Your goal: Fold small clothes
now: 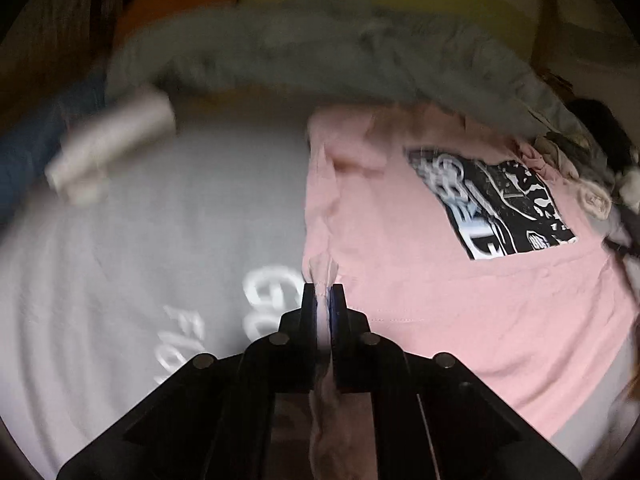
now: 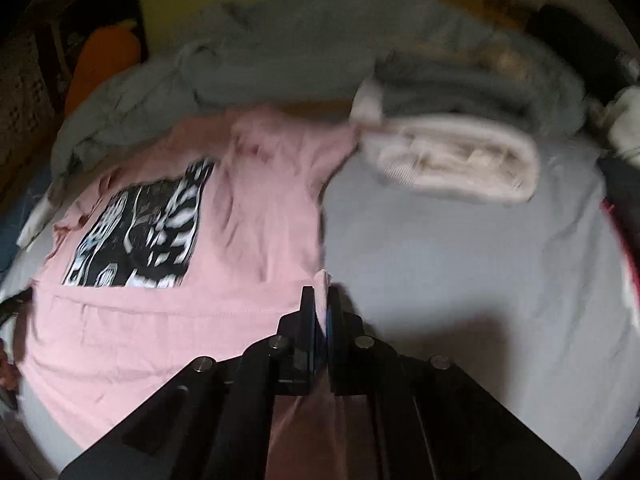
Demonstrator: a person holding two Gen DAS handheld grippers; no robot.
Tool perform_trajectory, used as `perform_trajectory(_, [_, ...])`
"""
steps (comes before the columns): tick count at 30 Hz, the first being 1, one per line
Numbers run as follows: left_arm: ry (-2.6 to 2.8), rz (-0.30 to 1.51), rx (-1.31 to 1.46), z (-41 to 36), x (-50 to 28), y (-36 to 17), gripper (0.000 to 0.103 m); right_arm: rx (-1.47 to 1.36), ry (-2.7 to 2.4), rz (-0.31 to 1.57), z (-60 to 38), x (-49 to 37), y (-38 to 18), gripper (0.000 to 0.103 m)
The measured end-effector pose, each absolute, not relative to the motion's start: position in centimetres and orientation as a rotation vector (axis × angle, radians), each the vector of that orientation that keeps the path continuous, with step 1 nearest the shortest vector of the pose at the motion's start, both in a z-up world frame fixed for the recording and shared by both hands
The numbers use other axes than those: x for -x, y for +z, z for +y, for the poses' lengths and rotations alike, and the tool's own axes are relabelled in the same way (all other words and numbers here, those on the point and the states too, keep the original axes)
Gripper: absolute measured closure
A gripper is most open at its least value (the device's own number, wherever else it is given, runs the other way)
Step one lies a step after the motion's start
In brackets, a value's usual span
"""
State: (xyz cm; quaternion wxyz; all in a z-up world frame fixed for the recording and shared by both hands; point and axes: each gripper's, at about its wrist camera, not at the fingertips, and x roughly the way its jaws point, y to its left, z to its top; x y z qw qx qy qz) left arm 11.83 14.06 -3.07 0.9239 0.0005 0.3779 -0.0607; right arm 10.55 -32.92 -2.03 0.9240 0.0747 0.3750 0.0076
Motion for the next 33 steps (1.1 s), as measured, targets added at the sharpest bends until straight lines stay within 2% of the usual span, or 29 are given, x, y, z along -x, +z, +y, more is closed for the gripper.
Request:
perform_trajectory(5, [-0.095,0.780,-0.012,13.6,-13.2,-3.7,0.096,-0.133,-0.057,0.742,-33.1,-11.1,-2.4,0.100])
perform_trajectory(7, [-0.053,0.823,-0.021,13.8,-13.8,-4.6,0.090,-0.112,-0.068,0.774,-32.8,-11.5,-3.3,0.100])
perform_trajectory(8, [-0.033,0.827,-0.024,13.9,-13.9,-4.6,0.081,-0.098,-0.080,0.778,-32.9,-11.5,-3.4,0.100])
perform_trajectory(9, [-0.007,0.818,-0.031,14.1,-13.7,-4.5,0.064,-0.089,-0.089,0.776,-32.9,-11.4,-3.3,0.096])
perform_trajectory(10, [0.030,0.807,-0.045,14.1,-13.4,-4.4,0.057,-0.084,-0.104,0.773,-32.8,-11.3,-3.1,0.089])
perform_trajectory(12, [0.065,0.765,-0.060,14.4,-12.1,-3.5,0.057,-0.075,-0.176,0.747,-32.8,-10.8,-2.4,0.051])
perform_trajectory(13, [0.045,0.734,-0.056,14.3,-11.2,-2.9,0.057,-0.089,-0.199,0.710,-32.8,-9.9,-1.7,0.049])
perform_trajectory(16, [-0.096,0.670,-0.061,12.7,-7.7,-0.3,0.055,-0.152,-0.092,0.648,-32.1,-6.6,0.3,0.048])
perform_trajectory(18, [-0.158,0.660,-0.119,10.7,-5.3,0.5,0.047,-0.180,0.023,0.660,-30.7,-4.8,0.7,0.043])
perform_trajectory(24, [-0.163,0.841,-0.222,6.9,-3.4,-4.2,0.045,-0.120,0.069,0.842,-27.1,-2.5,-3.2,0.041])
perform_trajectory(26, [-0.146,0.832,-0.186,7.3,-2.6,-4.5,0.044,-0.076,0.046,0.824,-26.9,-1.0,-3.7,0.040])
perform_trajectory(28, [-0.144,0.857,-0.153,8.0,-2.2,-4.2,0.044,-0.070,0.042,0.835,-27.2,0.0,-3.9,0.033])
perform_trajectory(33, [-0.161,0.840,-0.068,9.6,-0.9,-3.2,0.042,-0.167,0.038,0.767,-29.0,2.2,-2.9,0.032])
